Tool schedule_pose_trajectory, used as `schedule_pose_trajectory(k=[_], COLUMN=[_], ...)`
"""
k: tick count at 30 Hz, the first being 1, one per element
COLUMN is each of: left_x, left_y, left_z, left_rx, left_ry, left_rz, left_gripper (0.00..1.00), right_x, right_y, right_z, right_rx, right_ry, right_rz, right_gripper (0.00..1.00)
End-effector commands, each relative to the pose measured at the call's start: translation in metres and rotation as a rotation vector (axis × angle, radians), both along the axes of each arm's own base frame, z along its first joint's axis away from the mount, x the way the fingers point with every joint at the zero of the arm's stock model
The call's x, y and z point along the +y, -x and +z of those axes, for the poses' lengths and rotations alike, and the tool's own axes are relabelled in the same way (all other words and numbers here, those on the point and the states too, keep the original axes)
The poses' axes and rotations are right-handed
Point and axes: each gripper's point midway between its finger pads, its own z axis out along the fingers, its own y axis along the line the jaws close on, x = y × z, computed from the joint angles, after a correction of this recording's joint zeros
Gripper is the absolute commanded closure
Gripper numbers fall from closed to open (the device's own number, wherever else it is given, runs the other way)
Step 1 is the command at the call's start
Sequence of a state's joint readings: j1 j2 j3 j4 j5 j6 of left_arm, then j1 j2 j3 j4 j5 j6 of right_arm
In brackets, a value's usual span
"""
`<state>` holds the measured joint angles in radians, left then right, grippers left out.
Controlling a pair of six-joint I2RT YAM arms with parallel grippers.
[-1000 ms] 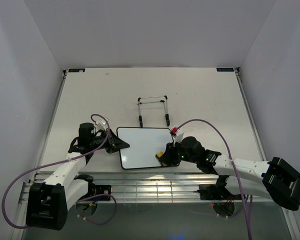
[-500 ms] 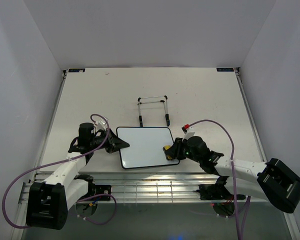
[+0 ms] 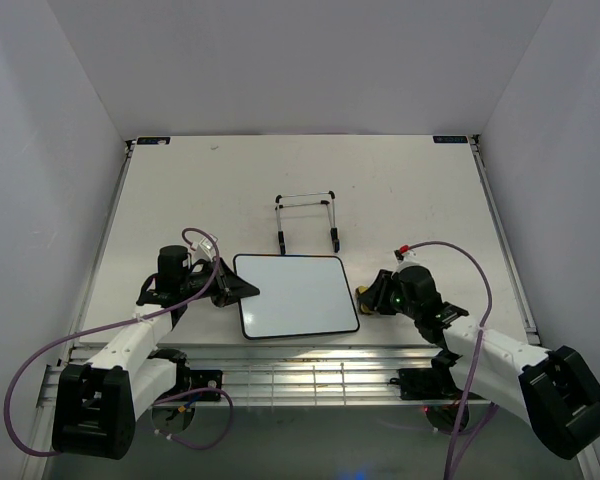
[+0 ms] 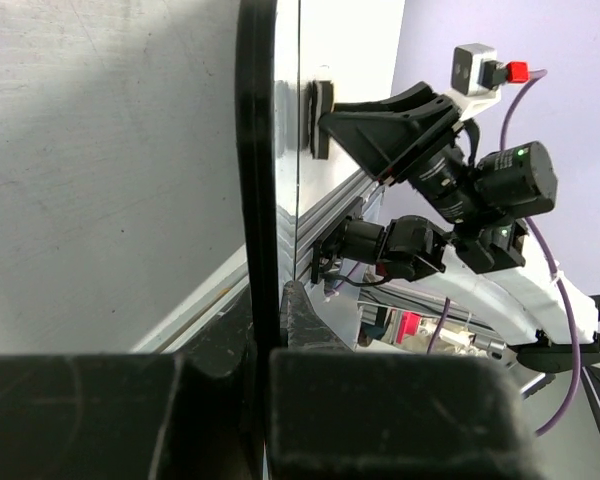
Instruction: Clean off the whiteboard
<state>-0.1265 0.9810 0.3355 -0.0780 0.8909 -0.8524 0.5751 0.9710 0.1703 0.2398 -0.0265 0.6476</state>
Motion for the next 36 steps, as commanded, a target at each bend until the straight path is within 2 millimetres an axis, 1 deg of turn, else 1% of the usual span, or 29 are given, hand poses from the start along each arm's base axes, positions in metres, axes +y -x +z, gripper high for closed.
schedule_pose_trajectory(k=[1, 3, 4, 5, 6, 7, 8, 9, 10, 11, 13, 14, 15, 16, 17, 19, 20, 21, 22, 23, 24, 27, 29, 30, 31, 33, 34, 36], left_x=[0.001, 0.001, 0.001, 0.001, 0.001, 0.001, 0.001, 0.001, 0.001, 0.001, 0.001, 0.000, 0.000, 0.000, 0.000, -0.001, -0.001, -0.001, -0.002, -0.002, -0.002, -0.003, -0.004, -0.004, -0.004, -0.004, -0.004, -0.005], left_y=[-0.008, -0.008, -0.008, -0.007, -0.007, -0.007, -0.007, -0.006, -0.007, -0.007, -0.007, -0.006, -0.006, -0.006, -0.005, -0.005, -0.005, -0.004, -0.004, -0.003, -0.003, -0.001, 0.000, 0.000, 0.000, -0.001, 0.000, 0.000], left_z=[0.006, 0.006, 0.005, 0.005, 0.005, 0.005, 0.005, 0.005, 0.005, 0.005, 0.004, 0.004, 0.004, 0.004, 0.003, 0.004, 0.003, 0.004, 0.004, 0.006, 0.006, 0.008, 0.008, 0.008, 0.008, 0.009, 0.009, 0.009], left_rx=[-0.087, -0.088, -0.086, -0.085, -0.087, -0.084, -0.086, -0.084, -0.086, -0.086, -0.083, -0.084, -0.083, -0.079, -0.080, -0.078, -0.077, -0.081, -0.081, -0.083, -0.083, -0.088, -0.090, -0.092, -0.091, -0.092, -0.092, -0.091], left_ry=[-0.027, -0.028, -0.028, -0.028, -0.027, -0.024, -0.024, -0.022, -0.022, -0.023, -0.022, -0.021, -0.019, -0.017, -0.016, -0.012, -0.011, -0.009, -0.006, -0.001, 0.000, 0.009, 0.011, 0.013, 0.014, 0.016, 0.017, 0.020], left_rz=[-0.011, -0.012, -0.012, -0.013, -0.011, -0.012, -0.012, -0.014, -0.013, -0.011, -0.013, -0.015, -0.018, -0.021, -0.025, -0.028, -0.030, -0.033, -0.037, -0.044, -0.044, -0.057, -0.059, -0.060, -0.062, -0.063, -0.066, -0.067], left_gripper=[1.00, 1.00, 1.00, 1.00, 1.00, 1.00, 1.00, 1.00, 1.00, 1.00, 1.00, 1.00, 1.00, 1.00, 1.00, 1.00, 1.00, 1.00, 1.00, 1.00, 1.00, 1.00, 1.00, 1.00, 1.00, 1.00, 1.00, 1.00], right_x=[-0.009, -0.006, 0.004, 0.012, 0.021, 0.038, 0.052, 0.066, 0.079, 0.101, 0.127, 0.150, 0.161, 0.175, 0.190, 0.204, 0.210, 0.217, 0.220, 0.222, 0.225, 0.224, 0.229, 0.229, 0.236, 0.240, 0.250, 0.255], right_y=[-0.012, -0.016, -0.021, -0.021, -0.022, -0.015, -0.009, -0.008, 0.000, 0.011, 0.019, 0.030, 0.033, 0.040, 0.035, 0.034, 0.032, 0.027, 0.026, 0.022, 0.019, 0.012, 0.006, 0.006, 0.003, 0.002, 0.001, 0.003], right_z=[0.019, 0.030, 0.048, 0.052, 0.059, 0.072, 0.073, 0.083, 0.088, 0.092, 0.099, 0.103, 0.105, 0.107, 0.110, 0.113, 0.106, 0.112, 0.111, 0.104, 0.104, 0.089, 0.088, 0.084, 0.088, 0.085, 0.090, 0.089], right_rx=[-0.035, -0.041, -0.076, -0.071, -0.087, -0.102, -0.098, -0.139, -0.150, -0.172, -0.219, -0.234, -0.246, -0.258, -0.265, -0.272, -0.255, -0.264, -0.264, -0.252, -0.255, -0.238, -0.251, -0.239, -0.251, -0.250, -0.263, -0.264], right_ry=[0.063, 0.077, 0.057, 0.042, 0.015, -0.047, -0.068, -0.102, -0.122, -0.117, -0.111, -0.104, -0.099, -0.097, -0.095, -0.100, -0.091, -0.100, -0.099, -0.087, -0.083, -0.030, 0.002, 0.025, 0.029, 0.065, 0.065, 0.088], right_rz=[0.005, 0.027, 0.078, 0.118, 0.161, 0.257, 0.319, 0.371, 0.436, 0.531, 0.610, 0.685, 0.714, 0.748, 0.761, 0.774, 0.778, 0.775, 0.773, 0.770, 0.765, 0.743, 0.757, 0.769, 0.782, 0.813, 0.827, 0.853], right_gripper=[0.72, 0.72, 0.72, 0.72, 0.72, 0.72, 0.72, 0.72, 0.72, 0.72, 0.72, 0.72, 0.72, 0.72, 0.72, 0.72, 0.73, 0.73, 0.73, 0.73, 0.73, 0.73, 0.73, 0.73, 0.73, 0.73, 0.73, 0.73])
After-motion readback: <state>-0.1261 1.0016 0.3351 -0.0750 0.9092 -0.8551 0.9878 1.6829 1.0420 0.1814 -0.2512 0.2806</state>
